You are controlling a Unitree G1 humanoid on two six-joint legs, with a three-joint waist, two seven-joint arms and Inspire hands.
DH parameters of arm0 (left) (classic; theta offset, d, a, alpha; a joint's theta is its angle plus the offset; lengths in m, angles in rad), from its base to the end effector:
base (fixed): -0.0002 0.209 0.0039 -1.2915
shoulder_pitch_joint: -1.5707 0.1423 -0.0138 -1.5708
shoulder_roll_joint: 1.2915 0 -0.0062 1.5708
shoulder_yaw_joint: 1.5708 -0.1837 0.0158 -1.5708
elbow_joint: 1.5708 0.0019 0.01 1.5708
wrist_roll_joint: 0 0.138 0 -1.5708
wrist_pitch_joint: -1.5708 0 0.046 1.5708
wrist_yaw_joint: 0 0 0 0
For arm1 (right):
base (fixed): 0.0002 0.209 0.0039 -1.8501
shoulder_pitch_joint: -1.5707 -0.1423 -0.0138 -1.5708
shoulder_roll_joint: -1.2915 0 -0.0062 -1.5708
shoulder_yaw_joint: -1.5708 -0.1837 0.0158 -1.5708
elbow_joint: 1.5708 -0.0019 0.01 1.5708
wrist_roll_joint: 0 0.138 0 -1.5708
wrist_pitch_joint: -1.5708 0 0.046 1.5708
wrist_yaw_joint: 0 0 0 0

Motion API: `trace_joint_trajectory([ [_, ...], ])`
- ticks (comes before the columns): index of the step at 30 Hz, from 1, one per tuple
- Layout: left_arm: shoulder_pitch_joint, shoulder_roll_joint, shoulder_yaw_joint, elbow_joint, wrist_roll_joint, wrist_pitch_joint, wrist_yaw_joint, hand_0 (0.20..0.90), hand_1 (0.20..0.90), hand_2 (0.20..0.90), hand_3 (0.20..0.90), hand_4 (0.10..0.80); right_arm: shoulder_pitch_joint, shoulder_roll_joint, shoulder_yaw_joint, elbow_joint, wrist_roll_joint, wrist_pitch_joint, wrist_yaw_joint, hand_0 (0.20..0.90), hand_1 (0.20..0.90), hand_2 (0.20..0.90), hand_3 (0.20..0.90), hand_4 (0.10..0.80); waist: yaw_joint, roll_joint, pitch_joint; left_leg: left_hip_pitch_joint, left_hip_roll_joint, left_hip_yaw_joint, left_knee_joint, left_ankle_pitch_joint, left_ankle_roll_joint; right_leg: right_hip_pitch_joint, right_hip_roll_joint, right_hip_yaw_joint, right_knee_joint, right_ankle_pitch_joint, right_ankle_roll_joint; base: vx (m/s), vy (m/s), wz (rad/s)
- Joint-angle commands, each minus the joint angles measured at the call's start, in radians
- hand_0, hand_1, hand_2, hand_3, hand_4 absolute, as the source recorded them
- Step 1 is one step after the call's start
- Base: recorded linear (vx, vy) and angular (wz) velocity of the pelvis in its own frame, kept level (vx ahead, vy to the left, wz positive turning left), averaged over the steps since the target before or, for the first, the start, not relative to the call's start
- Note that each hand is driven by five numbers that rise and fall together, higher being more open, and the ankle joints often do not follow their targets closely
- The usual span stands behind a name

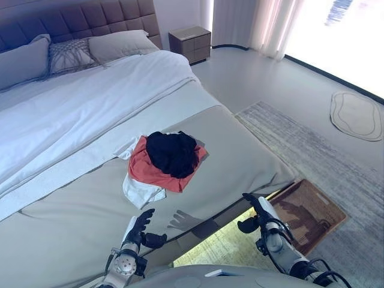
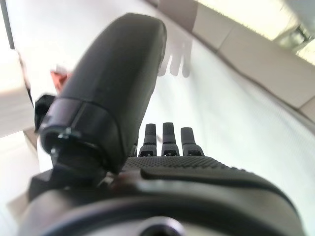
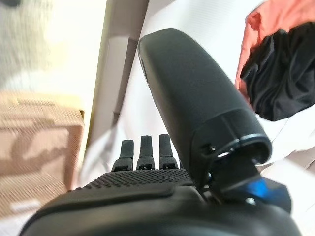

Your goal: Pick up the clothes from the bed and place them into the basket

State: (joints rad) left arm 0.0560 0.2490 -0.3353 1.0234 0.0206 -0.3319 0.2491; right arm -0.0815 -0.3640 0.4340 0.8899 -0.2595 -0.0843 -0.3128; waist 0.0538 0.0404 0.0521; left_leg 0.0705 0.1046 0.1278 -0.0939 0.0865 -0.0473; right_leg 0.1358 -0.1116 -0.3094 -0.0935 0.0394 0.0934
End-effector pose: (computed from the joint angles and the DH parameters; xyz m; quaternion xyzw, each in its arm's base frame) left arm 0.0929 0.1959 -0.1035 0.2184 0.3519 -0.0056 0.9102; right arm 0.1471 -0.2121 -0.0802 -0.4139 0.2978 0.0494 0.8588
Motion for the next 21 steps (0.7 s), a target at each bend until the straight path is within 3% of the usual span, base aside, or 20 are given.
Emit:
trace_joint_trajectory([
  [1,-0.104,0.073,0.045,-0.062,0.01,-0.033,0.114,0.9,0.9,0.9,0.9,0.8,-0.227,-0.019,0.026,-0.083,-0.057,0.034,-0.087,0.9,0.9,0.9,0.9,0.8,0.054,-0.065,0.052,0.052,-0.037,-0.069,0.007,-0.133,0.016,0.011,-0.05,0.089,0.006,-0.019,0.007,0.034,0.093,0.08],
  [4,-0.117,0.087,0.062,-0.072,0.017,0.006,0.152,0.9,0.9,0.9,0.9,0.8,-0.315,-0.049,0.033,-0.112,-0.08,0.088,-0.113,0.9,0.9,0.9,0.9,0.8,0.079,-0.065,0.071,0.041,-0.046,-0.097,0.007,-0.127,0.031,-0.005,-0.061,0.073,0.094,-0.05,0.004,0.013,0.074,0.11],
  [7,-0.134,0.104,0.056,-0.105,0.03,0.017,0.14,0.9,0.9,0.9,0.9,0.8,-0.386,-0.073,0.043,-0.145,-0.045,0.146,-0.137,0.9,0.9,0.9,0.9,0.8,0.09,-0.068,0.109,0.013,-0.058,-0.155,0.014,-0.102,0.047,-0.105,-0.066,0.125,0.213,-0.034,0.006,-0.042,-0.08,0.29],
  [8,-0.169,0.121,0.034,-0.126,0.034,0.01,0.146,0.9,0.9,0.9,0.9,0.8,-0.496,-0.073,0.068,-0.121,-0.019,0.171,-0.146,0.9,0.9,0.9,0.9,0.8,0.093,-0.065,0.144,-0.017,-0.048,-0.171,0.032,-0.102,0.041,-0.168,-0.067,0.154,0.206,-0.015,0.003,-0.163,-0.199,0.32],
  [10,-0.218,0.136,0.011,-0.132,0.007,0.019,0.153,0.9,0.9,0.9,0.9,0.8,-0.618,-0.077,0.087,-0.074,-0.001,0.185,-0.139,0.9,0.9,0.9,0.9,0.8,0.1,-0.064,0.169,-0.051,-0.039,-0.167,0.046,-0.1,0.04,-0.181,-0.06,0.159,0.195,-0.031,-0.005,-0.19,-0.18,0.47],
  [15,-0.279,0.13,-0.032,-0.206,-0.002,0.025,0.145,0.9,0.9,0.9,0.9,0.8,-0.833,-0.127,0.118,0.001,0.056,0.207,-0.121,0.9,0.9,0.9,0.9,0.8,0.135,-0.059,0.227,-0.146,-0.032,-0.169,0.102,-0.079,0.021,-0.197,-0.059,0.11,0.19,-0.05,-0.029,-0.09,-0.086,0.39],
  [17,-0.275,0.141,-0.056,-0.273,0.031,0.011,0.161,0.9,0.9,0.9,0.9,0.8,-0.911,-0.175,0.134,0.029,0.109,0.212,-0.097,0.9,0.9,0.9,0.9,0.8,0.16,-0.041,0.256,-0.19,-0.035,-0.2,0.127,-0.069,0.007,-0.214,-0.064,0.08,0.21,-0.067,-0.041,-0.016,0.036,0.24],
  [21,-0.277,0.164,-0.063,-0.366,-0.021,-0.036,0.208,0.9,0.9,0.9,0.9,0.8,-1.021,-0.218,0.158,0.035,0.075,0.252,-0.084,0.9,0.9,0.9,0.9,0.8,0.178,0.003,0.325,-0.277,-0.056,-0.203,0.21,-0.072,-0.001,-0.304,-0.099,0.045,0.322,-0.111,-0.059,-0.077,0.155,0.26],
])
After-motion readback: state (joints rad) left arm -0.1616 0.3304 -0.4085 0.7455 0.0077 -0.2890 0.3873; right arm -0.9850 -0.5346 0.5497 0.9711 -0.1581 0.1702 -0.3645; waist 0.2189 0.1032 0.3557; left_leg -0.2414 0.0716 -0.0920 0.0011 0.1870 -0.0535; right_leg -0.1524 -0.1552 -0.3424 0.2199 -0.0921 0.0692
